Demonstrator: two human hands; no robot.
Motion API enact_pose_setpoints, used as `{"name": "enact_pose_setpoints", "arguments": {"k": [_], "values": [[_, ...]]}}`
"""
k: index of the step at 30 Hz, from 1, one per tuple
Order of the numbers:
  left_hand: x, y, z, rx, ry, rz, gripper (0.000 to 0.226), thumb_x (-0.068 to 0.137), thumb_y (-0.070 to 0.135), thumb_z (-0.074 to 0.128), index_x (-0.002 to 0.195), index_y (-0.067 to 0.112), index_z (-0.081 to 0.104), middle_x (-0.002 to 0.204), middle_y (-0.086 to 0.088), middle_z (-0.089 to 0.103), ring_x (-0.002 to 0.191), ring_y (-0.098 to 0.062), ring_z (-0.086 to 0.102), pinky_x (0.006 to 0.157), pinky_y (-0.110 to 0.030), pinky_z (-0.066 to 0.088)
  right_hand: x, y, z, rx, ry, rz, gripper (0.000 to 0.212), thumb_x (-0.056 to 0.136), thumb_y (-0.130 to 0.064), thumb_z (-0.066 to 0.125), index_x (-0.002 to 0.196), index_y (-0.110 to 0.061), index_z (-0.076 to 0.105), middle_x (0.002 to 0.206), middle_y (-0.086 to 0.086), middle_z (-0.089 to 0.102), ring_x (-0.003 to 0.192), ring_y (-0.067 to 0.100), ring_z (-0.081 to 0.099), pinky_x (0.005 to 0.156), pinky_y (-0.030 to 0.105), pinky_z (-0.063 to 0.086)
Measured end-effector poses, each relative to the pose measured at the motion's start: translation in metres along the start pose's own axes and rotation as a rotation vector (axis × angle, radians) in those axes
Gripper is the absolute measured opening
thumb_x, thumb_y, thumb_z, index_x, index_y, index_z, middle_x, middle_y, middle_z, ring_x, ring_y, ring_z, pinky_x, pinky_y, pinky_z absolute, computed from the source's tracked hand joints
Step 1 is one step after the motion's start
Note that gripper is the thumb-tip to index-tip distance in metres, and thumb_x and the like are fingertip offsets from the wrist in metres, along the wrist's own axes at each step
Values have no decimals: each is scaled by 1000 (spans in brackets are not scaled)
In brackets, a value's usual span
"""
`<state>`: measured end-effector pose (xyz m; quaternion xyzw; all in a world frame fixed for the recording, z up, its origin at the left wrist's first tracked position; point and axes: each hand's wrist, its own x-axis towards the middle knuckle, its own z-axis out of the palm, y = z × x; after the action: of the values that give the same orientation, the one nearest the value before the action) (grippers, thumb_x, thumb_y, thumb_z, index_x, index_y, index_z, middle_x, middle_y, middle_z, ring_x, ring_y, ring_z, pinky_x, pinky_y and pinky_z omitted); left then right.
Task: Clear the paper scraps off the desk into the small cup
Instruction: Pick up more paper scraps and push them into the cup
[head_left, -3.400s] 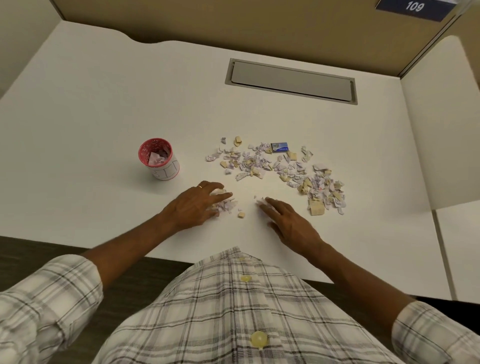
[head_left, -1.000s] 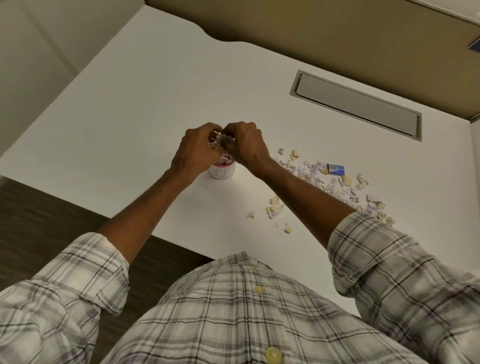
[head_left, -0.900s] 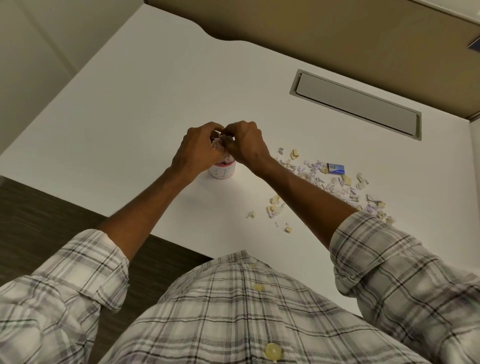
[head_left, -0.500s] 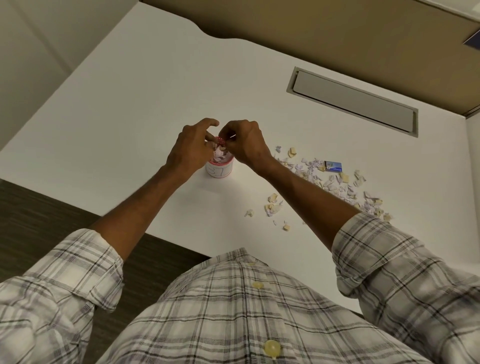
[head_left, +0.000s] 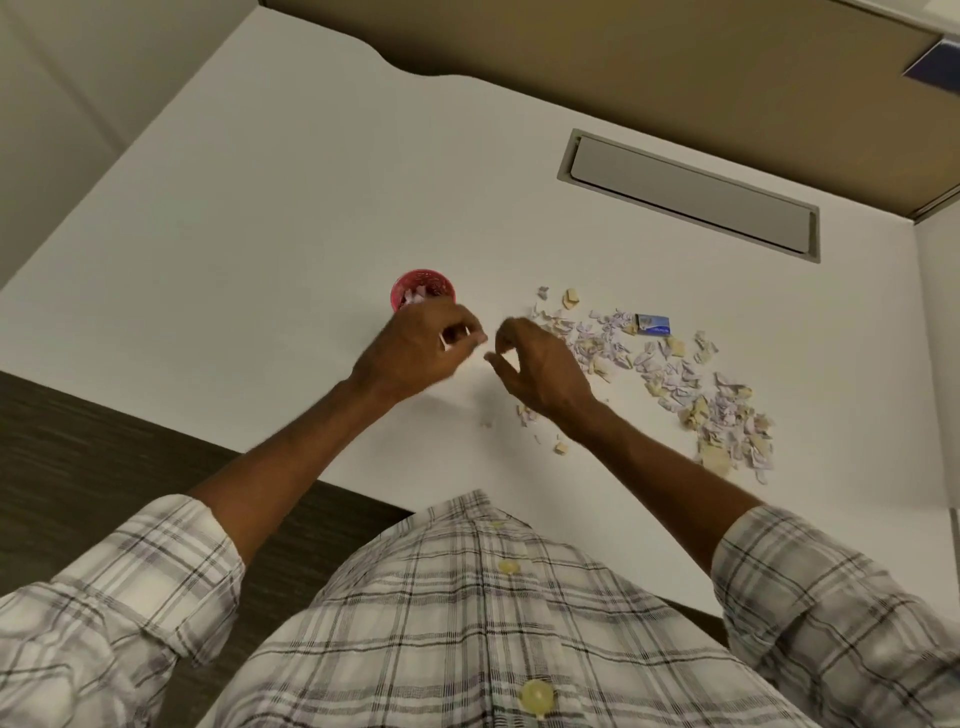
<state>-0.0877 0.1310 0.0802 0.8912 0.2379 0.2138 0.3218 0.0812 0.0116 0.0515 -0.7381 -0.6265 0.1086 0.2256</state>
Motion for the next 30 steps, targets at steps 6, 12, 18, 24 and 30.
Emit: {"name": "enact_pose_setpoints", "arguments": {"k": [6,12,18,24,30], "values": [[-41,-2,58,20,-383,-195,44,78,45,78,117,27,67,103,8,61,77,-4,58,72,-23,52,-82,51,18,-151,-185,-115,41,102,-38,56,133,-12,60,136,12,59,123,27,57,100,40,51],[-67,-8,89,-39,-396,-277,28,87,31,73,112,20,71,97,5,61,85,-7,59,79,-23,49,-149,83,19,-170,-41,-98,24,102,-15,55,122,-8,66,128,13,63,116,28,63,93,35,58],[-60,2,107,-1,-291,-224,14,90,26,68,99,15,72,96,2,66,89,-13,63,81,-34,54,-184,111,-4,-183,154,210,30,99,-25,60,126,-13,61,137,9,57,123,27,56,95,43,56],[-11,22,125,148,-161,-71,8,84,25,74,89,18,77,127,-3,61,126,-22,51,103,-39,44,-174,101,10,-70,-25,416,87,97,-60,53,163,-24,8,172,4,1,159,24,-1,127,44,2],[40,30,148,215,-283,-147,7,88,27,70,94,24,73,165,-3,13,152,-36,-8,119,-60,9,-150,96,15,-118,-78,189,51,108,-36,46,154,-13,41,164,14,32,154,32,25,125,49,26]]}}
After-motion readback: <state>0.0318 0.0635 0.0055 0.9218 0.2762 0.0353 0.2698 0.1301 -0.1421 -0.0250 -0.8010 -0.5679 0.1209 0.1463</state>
